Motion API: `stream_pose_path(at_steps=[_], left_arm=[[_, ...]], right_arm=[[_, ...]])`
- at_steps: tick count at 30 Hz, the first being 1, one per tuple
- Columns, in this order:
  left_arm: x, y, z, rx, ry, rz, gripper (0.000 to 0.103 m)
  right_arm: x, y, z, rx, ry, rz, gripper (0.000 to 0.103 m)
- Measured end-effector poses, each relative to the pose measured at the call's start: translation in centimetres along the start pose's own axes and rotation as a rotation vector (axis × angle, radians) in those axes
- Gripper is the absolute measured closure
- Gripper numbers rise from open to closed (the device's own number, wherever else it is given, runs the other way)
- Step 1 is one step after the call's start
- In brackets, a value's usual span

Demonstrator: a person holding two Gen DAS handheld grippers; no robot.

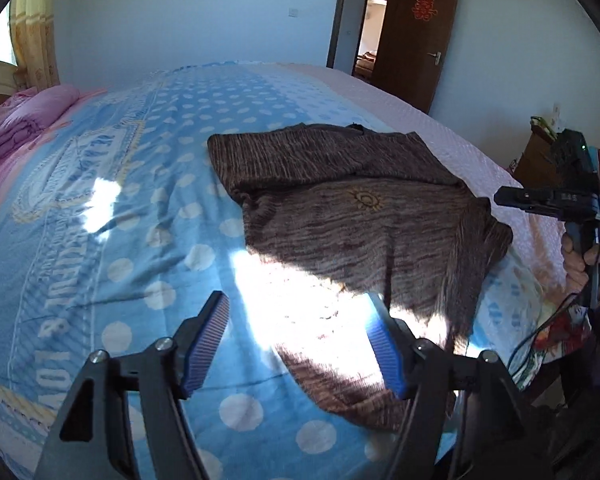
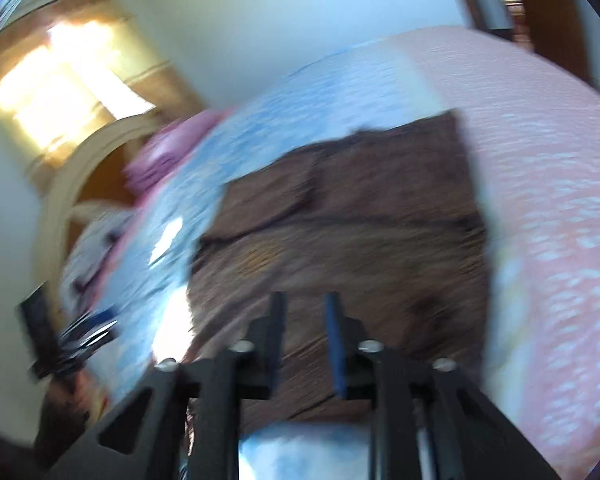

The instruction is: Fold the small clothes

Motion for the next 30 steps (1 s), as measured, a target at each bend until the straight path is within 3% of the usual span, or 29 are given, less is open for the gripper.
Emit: stream_pose_path(at_steps=[1,5,7,10,11,14,15,16,18,23,30], left_arm=[[0.1,-0.7,0.0,-0.010,-0.014,-0.001,0.032],[0.2,-2.0,0.0,-0.029,0.025,0.001,0.028],[0.1,-2.2,0.5,-0.027,0.035,0.001,0.028],[0.1,-2.2,1.7,-0.012,0.050,-0.029,0.028],[0.2,-2.2,2.1,-0.008,0.059,-0.050,0.024],[0.6,-2.4,3.0,0.013,0.090,-0.133,0.009],[0.6,-2.4,3.3,0.022,0.099,-0.166,0.009],[0.7,-2.4,3.4,0.028,0.102,-0.196,0.009],[1.1,-2.4,3.4,0.017,0.074,-0.247,0.009],[3.6,-3.0,2.6,-0.005,-0.020,-0.459,0.009],[8.0,-3.2,-0.6,-0.038,-0.162,-0.748,0.009]], right_arm=[[-1.9,-1.2,-0.2,-0.012,0.047,0.034,0.039],[-9.4,-6.8,-3.4,-0.175,0.179,0.209,0.038],[-12.0,-9.2,-5.5,-0.237,0.177,0.286,0.052],[-13.3,-11.4,-9.0,-0.323,0.118,0.311,0.054],[-13.4,-11.7,-9.9,-0.337,0.109,0.306,0.054],[-14.2,-12.2,-10.7,-0.321,0.131,0.310,0.055],[-14.4,-12.1,-10.5,-0.308,0.126,0.332,0.073],[-14.5,-11.9,-10.4,-0.303,0.109,0.359,0.099],[-14.1,-11.4,-9.9,-0.289,0.084,0.365,0.099],[-14.7,-8.1,-8.1,-0.244,0.141,0.357,0.099],[-18.1,-6.1,-5.4,-0.206,0.202,0.481,0.099]])
Point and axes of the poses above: each gripper's, at about its wrist camera, not at the fingertips, and z roughly against the way its jaws point, x to its right, y to its top, the point moved 5 cm from there along -z, roughly the way its jaws point, and after that the axes turned 7 degrees about -y, right-handed, at the moved point
